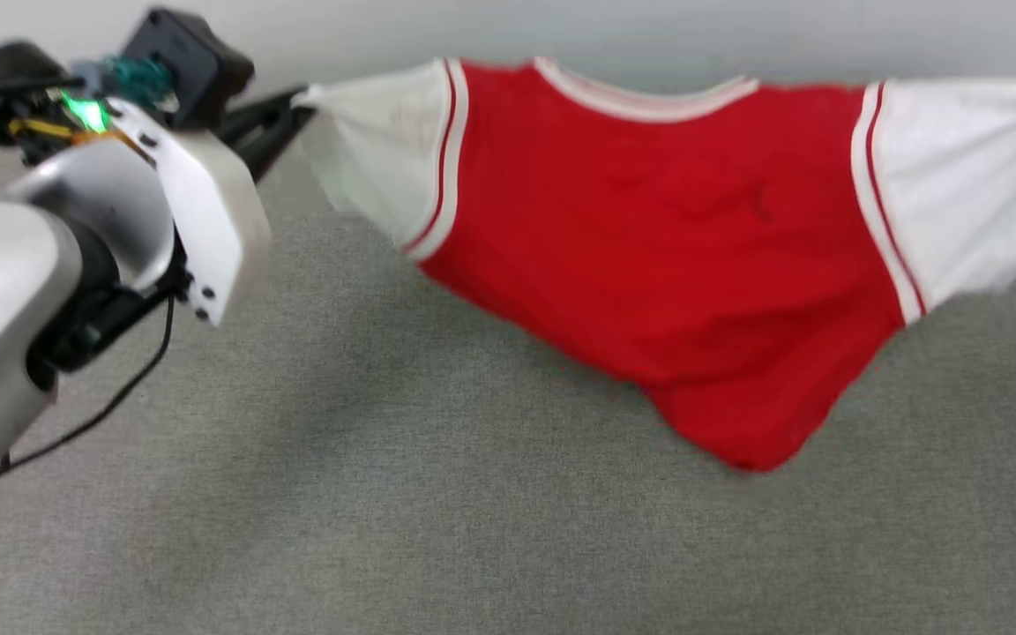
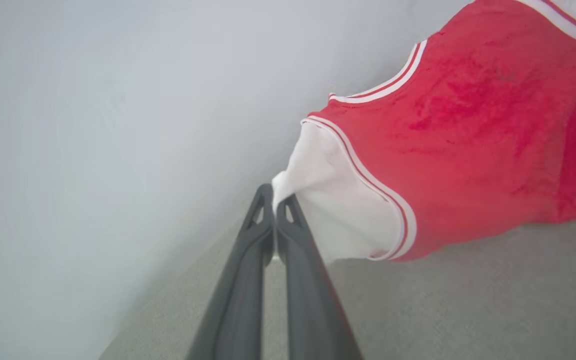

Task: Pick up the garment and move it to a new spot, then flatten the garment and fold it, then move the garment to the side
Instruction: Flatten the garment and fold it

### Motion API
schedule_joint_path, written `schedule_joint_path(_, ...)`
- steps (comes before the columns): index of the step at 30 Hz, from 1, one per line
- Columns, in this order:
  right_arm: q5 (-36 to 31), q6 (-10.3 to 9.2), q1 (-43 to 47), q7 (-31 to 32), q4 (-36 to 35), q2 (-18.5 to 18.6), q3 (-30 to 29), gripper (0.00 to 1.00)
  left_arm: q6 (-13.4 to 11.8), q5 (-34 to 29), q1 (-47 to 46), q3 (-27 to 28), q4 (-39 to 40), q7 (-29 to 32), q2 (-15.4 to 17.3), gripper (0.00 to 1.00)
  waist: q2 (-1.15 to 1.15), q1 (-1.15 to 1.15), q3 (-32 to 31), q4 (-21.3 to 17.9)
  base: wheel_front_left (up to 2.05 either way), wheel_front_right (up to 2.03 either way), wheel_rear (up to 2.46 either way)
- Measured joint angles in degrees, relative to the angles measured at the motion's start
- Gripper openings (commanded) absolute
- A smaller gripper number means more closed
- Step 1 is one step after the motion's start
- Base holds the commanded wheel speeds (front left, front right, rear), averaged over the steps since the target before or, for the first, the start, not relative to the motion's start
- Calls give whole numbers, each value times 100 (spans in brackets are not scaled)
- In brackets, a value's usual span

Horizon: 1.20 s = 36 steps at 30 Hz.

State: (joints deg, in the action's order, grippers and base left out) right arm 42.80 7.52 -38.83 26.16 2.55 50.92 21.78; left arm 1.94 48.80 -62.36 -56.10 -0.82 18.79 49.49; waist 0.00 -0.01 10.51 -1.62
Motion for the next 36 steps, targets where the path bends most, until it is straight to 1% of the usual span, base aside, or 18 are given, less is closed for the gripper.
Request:
schedule_joint_path(3, -90, 0, -199, -40, -158, -93, -274, 0, -45, -102, -295, 132, -12, -91, -112, 0, 0, 0, -38, -7, 0, 0, 0)
schedule_joint_path(6, -229, 0, -470, 81, -254, -125, -360, 0, -26, -193, -594, 154, -209, -91, -385, 0, 0, 0, 5, 12, 0, 0, 0)
schedule_joint_path(9, -397, 0, -927, 193, -233, -235, -388, 0, 59, -242, -1003, 216, -534, -134, -730, 0, 0, 0, 119, 12, 0, 0, 0)
schedule_joint_path(12, -671, 0, -1547, 222, -33, -399, -346, 0, 122, -374, -1501, 300, -957, -235, -1054, 0, 0, 0, 285, 10, 0, 0, 0)
schedule_joint_path(18, -1326, 0, -2926, 129, 701, -703, 1, 0, 246, -582, -2487, 480, -1951, -541, -1574, 0, 0, 1, 705, -13, 0, 0, 0)
schedule_joint_path(23, -1740, 0, -4068, -147, 1339, -961, 194, 0, 311, -784, -3356, 648, -2569, -827, -1793, 0, 0, 1, 1117, -55, 0, 0, 0)
schedule_joint_path(30, -2219, 1, -5355, -694, 2119, -1365, 280, 0, 360, -959, -4323, 844, -3183, -1273, -2083, 0, 0, 1, 1601, -114, 0, 0, 0)
schedule_joint_path(36, -2441, 0, -6145, -1110, 2721, -1612, 410, 0, 405, -1025, -4740, 931, -3599, -1674, -2229, 0, 0, 1, 1799, -89, 0, 0, 0)
